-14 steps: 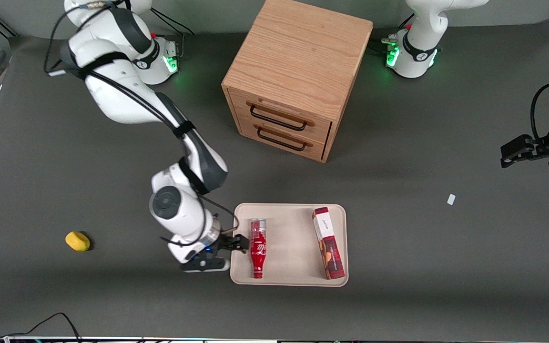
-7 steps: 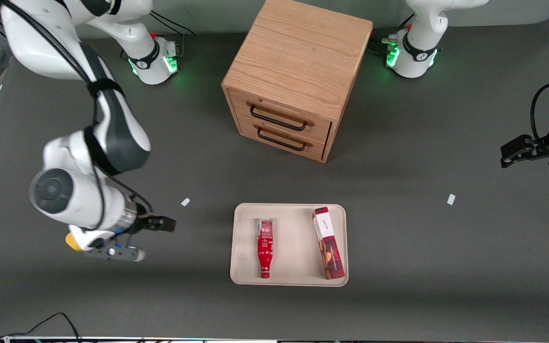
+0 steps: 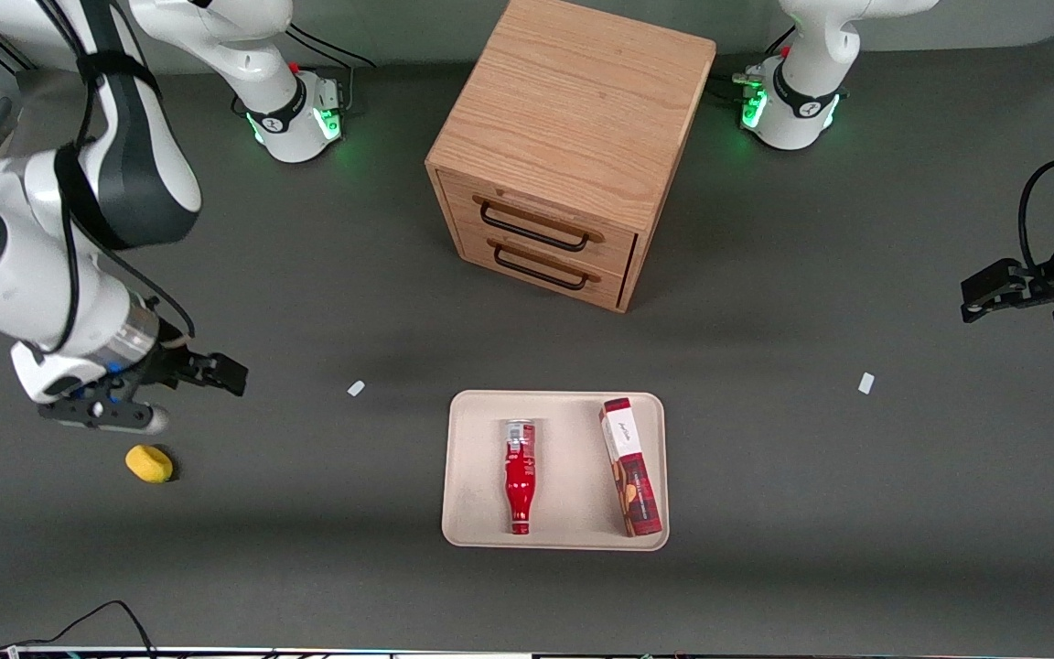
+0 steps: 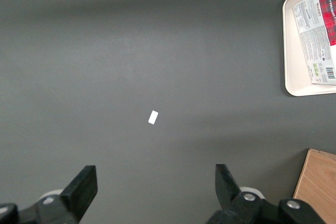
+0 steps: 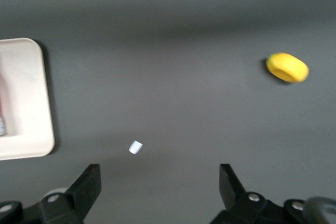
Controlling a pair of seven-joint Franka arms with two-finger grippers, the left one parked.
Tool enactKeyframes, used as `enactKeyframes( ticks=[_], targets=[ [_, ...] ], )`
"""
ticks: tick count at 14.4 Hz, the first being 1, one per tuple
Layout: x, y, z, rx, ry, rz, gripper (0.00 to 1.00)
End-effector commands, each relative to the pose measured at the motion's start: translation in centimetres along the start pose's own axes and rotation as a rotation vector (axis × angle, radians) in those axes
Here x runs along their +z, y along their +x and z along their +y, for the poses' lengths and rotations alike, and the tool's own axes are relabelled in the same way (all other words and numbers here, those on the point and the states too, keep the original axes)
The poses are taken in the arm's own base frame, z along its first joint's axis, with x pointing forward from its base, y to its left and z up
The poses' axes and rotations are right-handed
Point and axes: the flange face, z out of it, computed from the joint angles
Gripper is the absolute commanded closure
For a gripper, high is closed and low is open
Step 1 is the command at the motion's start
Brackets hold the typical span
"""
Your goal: Place coke bottle on tray
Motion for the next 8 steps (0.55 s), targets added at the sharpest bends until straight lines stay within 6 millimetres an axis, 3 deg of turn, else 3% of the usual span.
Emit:
enactKeyframes(
  ticks=[1,6,8],
  targets=[
    [-1.9,-3.5,3.1,0.002,0.006,0.013,0.0],
    [-4.4,-3.1,7.4,0.04,0.053,0.023,0.0],
    [-4.7,-3.1,7.5,0.031,0.05,-0.002,0.0]
  ],
)
